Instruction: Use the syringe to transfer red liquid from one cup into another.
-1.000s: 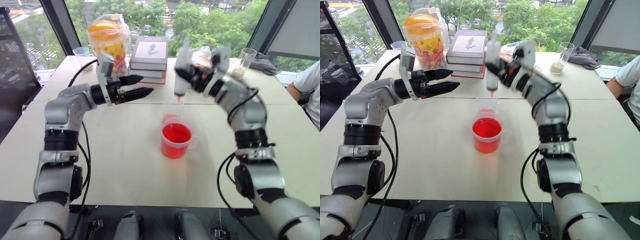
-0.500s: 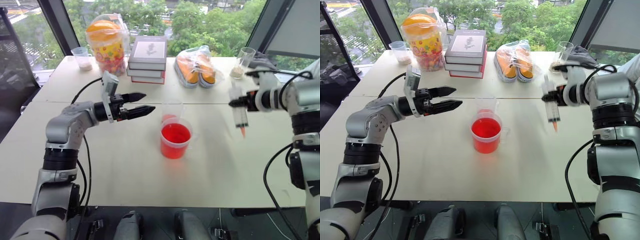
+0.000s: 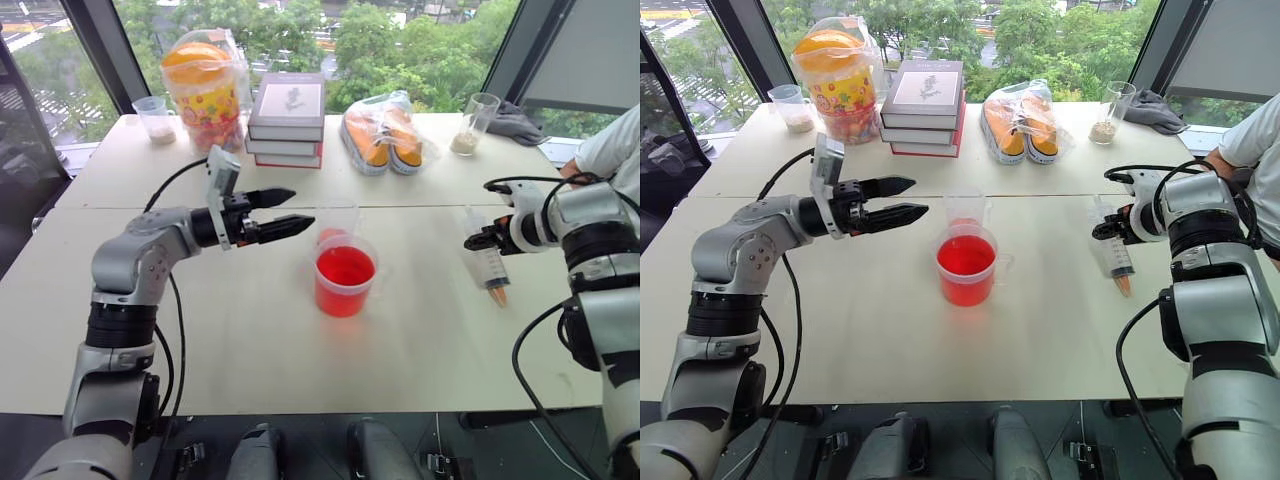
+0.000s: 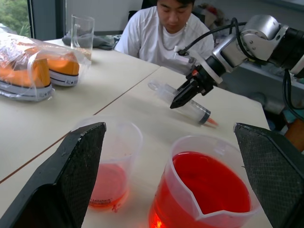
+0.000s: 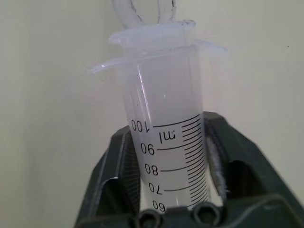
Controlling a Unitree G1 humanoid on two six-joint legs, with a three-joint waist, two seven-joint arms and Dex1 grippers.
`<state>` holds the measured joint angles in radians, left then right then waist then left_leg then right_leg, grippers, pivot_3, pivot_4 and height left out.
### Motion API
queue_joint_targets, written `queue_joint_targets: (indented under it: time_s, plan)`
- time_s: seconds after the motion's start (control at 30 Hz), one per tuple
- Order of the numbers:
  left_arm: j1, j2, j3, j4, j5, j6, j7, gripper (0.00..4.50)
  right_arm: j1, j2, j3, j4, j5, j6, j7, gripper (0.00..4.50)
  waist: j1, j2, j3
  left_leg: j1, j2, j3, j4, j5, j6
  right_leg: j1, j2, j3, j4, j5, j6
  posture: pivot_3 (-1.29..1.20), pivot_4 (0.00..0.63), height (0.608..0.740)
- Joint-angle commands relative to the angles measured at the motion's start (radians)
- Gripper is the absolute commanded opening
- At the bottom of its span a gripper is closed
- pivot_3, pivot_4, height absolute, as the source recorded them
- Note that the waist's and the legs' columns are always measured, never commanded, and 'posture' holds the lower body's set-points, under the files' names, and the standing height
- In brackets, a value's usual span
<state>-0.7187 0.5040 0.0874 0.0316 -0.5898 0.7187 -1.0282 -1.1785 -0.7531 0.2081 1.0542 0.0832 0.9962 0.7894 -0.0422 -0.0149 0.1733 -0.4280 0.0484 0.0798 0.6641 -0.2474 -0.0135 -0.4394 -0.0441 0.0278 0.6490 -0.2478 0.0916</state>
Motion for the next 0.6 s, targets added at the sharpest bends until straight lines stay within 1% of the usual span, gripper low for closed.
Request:
queue_joint_targets:
  time_s: [0.03,0.07,0.13,0.17,0.23,0.3,0.43,0.5,0.6]
  plan:
    - [0.001,0.018,-0.004,-0.042,-0.013,0.003,0.003,4.50,-0.032,-0.019,-0.060,-0.005,0.004,0.000,0.006,4.32,0.000,0.000,0.000,0.000,0.000,0.000,0.000,0.000,0.000,0.000,0.000,0.000,0.000,0.000,0.000,0.00,0.150,0.740]
    - [0.003,0.021,-0.003,-0.045,-0.015,0.005,0.003,4.50,-0.034,-0.025,-0.072,-0.017,0.008,0.008,0.010,4.42,0.000,0.000,0.000,0.000,0.000,0.000,0.000,0.000,0.000,0.000,0.000,0.000,0.000,0.000,0.000,0.00,0.150,0.740]
    - [0.005,0.027,-0.003,-0.048,-0.017,0.009,0.003,4.50,-0.028,-0.041,-0.093,-0.057,0.010,0.020,0.011,4.42,0.000,0.000,0.000,0.000,0.000,0.000,0.000,0.000,0.000,0.000,0.000,0.000,0.000,0.000,0.000,0.00,0.150,0.740]
    - [0.004,0.032,-0.002,-0.049,-0.017,0.012,0.003,4.50,-0.022,-0.057,-0.112,-0.111,0.025,0.053,0.024,4.42,0.000,0.000,0.000,0.000,0.000,0.000,0.000,0.000,0.000,0.000,0.000,0.000,0.000,0.000,0.000,0.00,0.150,0.740]
    - [0.004,0.047,0.004,-0.054,-0.020,0.022,0.003,4.50,0.043,-0.109,-0.163,-0.355,0.082,0.143,0.057,4.42,0.001,0.001,0.001,0.000,0.000,0.000,0.000,0.000,0.000,0.000,0.000,0.000,0.000,0.000,0.000,0.00,0.150,0.740]
    - [0.005,0.060,0.010,-0.057,-0.025,0.031,0.006,4.50,0.116,-0.137,-0.217,-0.568,0.140,0.224,0.068,4.42,0.004,0.001,0.000,0.000,0.000,-0.001,-0.001,0.000,0.000,-0.001,0.000,0.000,0.000,0.000,0.000,0.00,0.150,0.740]
    - [0.016,0.085,0.022,-0.073,-0.044,0.059,0.015,4.50,0.330,-0.158,-0.394,-1.079,0.316,0.374,0.098,4.42,0.007,0.000,0.000,0.000,0.000,-0.002,-0.002,0.000,0.000,0.000,0.000,-0.001,-0.001,0.000,0.000,0.00,0.150,0.740]
    - [0.024,0.100,0.024,-0.079,-0.048,0.071,0.015,4.50,0.434,-0.150,-0.481,-1.271,0.382,0.365,0.107,4.42,0.008,0.000,0.000,0.000,0.000,-0.002,-0.001,0.000,0.000,0.000,0.000,-0.001,0.000,0.000,0.000,0.00,0.150,0.740]
    - [0.035,0.114,0.029,-0.092,-0.061,0.084,0.016,4.50,0.542,-0.129,-0.602,-1.447,0.487,0.406,0.117,4.42,0.008,0.000,0.000,0.000,0.000,-0.002,0.000,0.000,0.000,0.001,-0.001,-0.001,0.000,0.000,0.000,0.00,0.150,0.740]
